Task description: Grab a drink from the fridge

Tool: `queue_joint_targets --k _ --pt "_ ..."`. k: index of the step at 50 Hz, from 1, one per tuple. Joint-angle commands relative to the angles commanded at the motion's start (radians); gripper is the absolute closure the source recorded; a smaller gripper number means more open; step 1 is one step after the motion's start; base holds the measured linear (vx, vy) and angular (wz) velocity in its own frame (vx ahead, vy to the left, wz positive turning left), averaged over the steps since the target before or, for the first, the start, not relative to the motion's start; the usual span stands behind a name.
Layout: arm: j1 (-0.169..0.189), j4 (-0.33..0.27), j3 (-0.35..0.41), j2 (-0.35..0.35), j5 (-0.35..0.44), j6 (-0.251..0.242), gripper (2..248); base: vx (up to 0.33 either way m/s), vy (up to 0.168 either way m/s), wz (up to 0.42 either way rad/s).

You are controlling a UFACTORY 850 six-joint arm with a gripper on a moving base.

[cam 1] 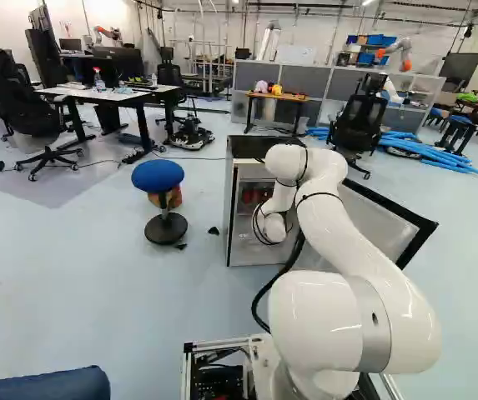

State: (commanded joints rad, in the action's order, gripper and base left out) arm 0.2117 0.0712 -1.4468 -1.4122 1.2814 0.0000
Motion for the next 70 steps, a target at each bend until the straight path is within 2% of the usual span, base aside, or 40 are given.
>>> queue_joint_targets --k 70 --pt "0.013 0.000 -0.092 -0.050 0.000 0.000 73 0.000 0.000 0.000"
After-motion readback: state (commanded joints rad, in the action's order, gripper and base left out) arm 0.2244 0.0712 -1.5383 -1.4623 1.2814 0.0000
